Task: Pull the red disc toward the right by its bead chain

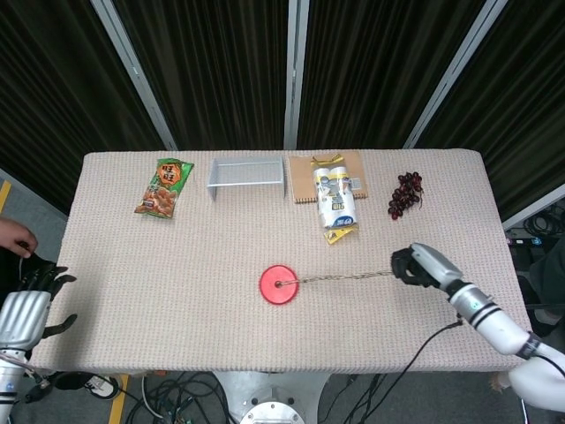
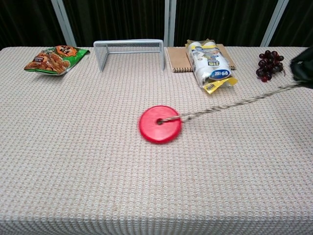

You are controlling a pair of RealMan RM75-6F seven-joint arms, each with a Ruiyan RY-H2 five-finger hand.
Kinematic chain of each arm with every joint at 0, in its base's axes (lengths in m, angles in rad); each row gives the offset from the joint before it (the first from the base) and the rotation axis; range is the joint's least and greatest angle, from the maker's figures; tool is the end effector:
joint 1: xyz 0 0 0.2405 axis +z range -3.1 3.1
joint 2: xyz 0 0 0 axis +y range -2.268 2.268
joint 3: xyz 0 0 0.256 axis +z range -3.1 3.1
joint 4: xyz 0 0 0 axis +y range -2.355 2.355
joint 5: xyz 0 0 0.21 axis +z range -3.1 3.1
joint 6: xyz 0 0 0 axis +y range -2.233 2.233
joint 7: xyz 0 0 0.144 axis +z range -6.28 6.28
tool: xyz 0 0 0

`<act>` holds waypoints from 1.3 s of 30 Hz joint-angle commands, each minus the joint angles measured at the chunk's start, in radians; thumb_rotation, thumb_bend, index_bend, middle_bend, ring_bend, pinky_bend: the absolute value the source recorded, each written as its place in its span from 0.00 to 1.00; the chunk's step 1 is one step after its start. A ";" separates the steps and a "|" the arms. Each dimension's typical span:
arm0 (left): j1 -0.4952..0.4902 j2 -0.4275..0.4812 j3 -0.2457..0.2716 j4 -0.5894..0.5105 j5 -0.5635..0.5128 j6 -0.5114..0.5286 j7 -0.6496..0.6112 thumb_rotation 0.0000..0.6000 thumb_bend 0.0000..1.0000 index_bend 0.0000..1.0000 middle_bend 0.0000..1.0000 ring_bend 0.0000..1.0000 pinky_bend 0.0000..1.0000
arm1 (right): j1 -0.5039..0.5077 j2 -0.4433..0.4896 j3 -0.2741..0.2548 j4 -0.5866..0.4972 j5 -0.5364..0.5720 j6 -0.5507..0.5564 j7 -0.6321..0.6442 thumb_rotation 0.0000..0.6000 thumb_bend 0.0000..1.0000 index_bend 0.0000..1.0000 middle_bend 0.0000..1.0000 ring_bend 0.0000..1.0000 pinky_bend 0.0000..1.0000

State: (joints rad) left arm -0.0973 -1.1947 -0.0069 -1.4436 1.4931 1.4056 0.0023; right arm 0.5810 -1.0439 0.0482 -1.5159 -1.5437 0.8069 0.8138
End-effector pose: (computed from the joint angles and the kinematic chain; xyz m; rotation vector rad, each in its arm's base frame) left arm -0.3445 0.1775 0.1361 -1.4692 -0.9134 -0.7611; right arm -0.2617 -0.3139 0.1167 1.6521 -1.6374 0.9982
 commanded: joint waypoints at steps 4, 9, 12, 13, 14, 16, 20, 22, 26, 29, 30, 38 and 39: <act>-0.006 -0.005 0.002 -0.019 -0.001 -0.007 0.025 1.00 0.19 0.29 0.16 0.10 0.16 | -0.157 0.076 -0.043 0.165 0.114 0.119 -0.156 1.00 1.00 1.00 0.84 0.93 1.00; -0.011 -0.005 0.002 -0.028 0.000 -0.011 0.037 1.00 0.19 0.29 0.16 0.10 0.16 | -0.210 0.077 -0.028 0.235 0.204 0.142 -0.214 1.00 1.00 1.00 0.85 0.93 1.00; -0.011 -0.004 0.001 -0.030 0.000 -0.008 0.038 1.00 0.19 0.29 0.16 0.10 0.16 | -0.221 0.053 -0.013 0.284 0.257 0.138 -0.285 1.00 1.00 1.00 0.85 0.93 1.00; -0.010 -0.003 0.002 -0.030 -0.001 -0.007 0.038 1.00 0.19 0.29 0.16 0.10 0.16 | -0.222 0.044 -0.006 0.296 0.273 0.137 -0.306 1.00 1.00 1.00 0.84 0.93 1.00; -0.009 -0.002 0.002 -0.030 -0.002 -0.007 0.037 1.00 0.19 0.29 0.16 0.10 0.16 | -0.222 0.031 0.004 0.306 0.293 0.138 -0.329 1.00 1.00 1.00 0.85 0.93 1.00; -0.007 -0.002 0.003 -0.028 -0.005 -0.006 0.034 1.00 0.19 0.29 0.16 0.10 0.16 | -0.218 0.017 0.017 0.303 0.305 0.134 -0.340 1.00 1.00 1.00 0.85 0.93 1.00; -0.007 -0.003 0.003 -0.025 -0.007 -0.007 0.030 1.00 0.19 0.29 0.16 0.10 0.16 | -0.194 -0.003 0.031 0.243 0.243 0.158 -0.347 1.00 1.00 1.00 0.85 0.93 1.00; -0.007 -0.004 0.004 -0.023 -0.006 -0.006 0.028 1.00 0.19 0.29 0.16 0.10 0.16 | -0.175 -0.014 0.043 0.185 0.187 0.195 -0.348 1.00 1.00 1.00 0.85 0.93 1.00; -0.004 0.000 0.001 -0.023 -0.009 0.001 0.026 1.00 0.19 0.29 0.16 0.10 0.16 | -0.139 -0.033 0.076 0.050 0.072 0.295 -0.345 1.00 1.00 1.00 0.85 0.93 1.00; -0.002 0.003 0.002 -0.024 -0.009 0.005 0.025 1.00 0.19 0.29 0.16 0.10 0.16 | -0.127 -0.067 0.099 -0.010 0.027 0.360 -0.338 1.00 1.00 1.00 0.84 0.93 1.00; -0.002 0.004 0.002 -0.024 -0.010 0.004 0.024 1.00 0.19 0.29 0.16 0.10 0.16 | -0.125 -0.079 0.099 -0.017 0.018 0.371 -0.342 1.00 0.99 1.00 0.82 0.91 0.99; -0.002 -0.004 0.005 -0.010 -0.013 -0.004 0.013 1.00 0.19 0.29 0.16 0.10 0.16 | -0.095 -0.027 -0.021 -0.026 -0.049 0.209 -0.661 1.00 0.25 0.14 0.13 0.01 0.26; -0.002 -0.004 0.005 -0.010 -0.013 -0.004 0.012 1.00 0.19 0.29 0.16 0.10 0.16 | -0.103 -0.029 -0.021 -0.031 -0.035 0.215 -0.733 1.00 0.19 0.06 0.07 0.00 0.21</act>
State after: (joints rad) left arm -0.0997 -1.1991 -0.0018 -1.4532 1.4802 1.4011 0.0148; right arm 0.4745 -1.0947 0.0700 -1.5325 -1.5815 1.0608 0.3153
